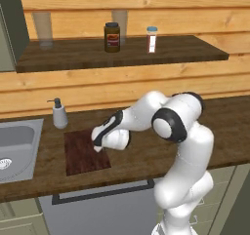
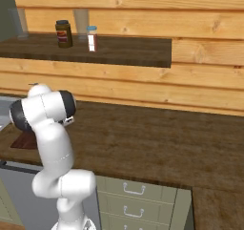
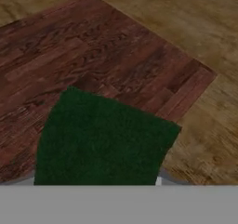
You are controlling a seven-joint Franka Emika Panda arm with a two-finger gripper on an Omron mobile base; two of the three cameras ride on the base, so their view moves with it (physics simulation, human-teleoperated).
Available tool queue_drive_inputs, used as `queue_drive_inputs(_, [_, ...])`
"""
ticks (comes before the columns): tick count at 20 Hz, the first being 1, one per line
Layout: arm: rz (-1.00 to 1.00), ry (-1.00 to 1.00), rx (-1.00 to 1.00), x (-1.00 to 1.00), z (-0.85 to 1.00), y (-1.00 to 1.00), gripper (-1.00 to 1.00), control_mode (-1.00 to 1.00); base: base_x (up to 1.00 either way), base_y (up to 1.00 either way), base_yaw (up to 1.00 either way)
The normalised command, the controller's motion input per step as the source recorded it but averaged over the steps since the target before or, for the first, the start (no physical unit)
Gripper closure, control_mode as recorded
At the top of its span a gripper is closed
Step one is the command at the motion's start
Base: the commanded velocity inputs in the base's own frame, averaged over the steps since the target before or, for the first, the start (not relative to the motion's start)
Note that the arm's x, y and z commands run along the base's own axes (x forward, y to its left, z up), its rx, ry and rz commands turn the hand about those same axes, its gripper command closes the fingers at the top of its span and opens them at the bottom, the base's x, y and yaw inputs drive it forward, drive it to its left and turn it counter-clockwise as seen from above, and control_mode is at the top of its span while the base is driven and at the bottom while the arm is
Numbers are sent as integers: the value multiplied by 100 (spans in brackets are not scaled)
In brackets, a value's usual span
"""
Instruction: Pick up the sponge from the counter and clean the cutting board by briefly scrubbing or pressing down on the cutting board. Once finished, release the sponge.
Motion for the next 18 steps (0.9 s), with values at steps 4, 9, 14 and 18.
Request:
queue_drive_inputs(4, [0,4,0,100,2,0,100,-100,0,0,0])
queue_drive_inputs(9, [-3,0,-1,90,20,0,100,-100,0,0,0])
queue_drive_inputs(14, [-4,0,0,-21,53,-46,100,-100,0,0,0])
queue_drive_inputs(18, [0,0,-5,-71,37,-96,100,-100,0,0,0])
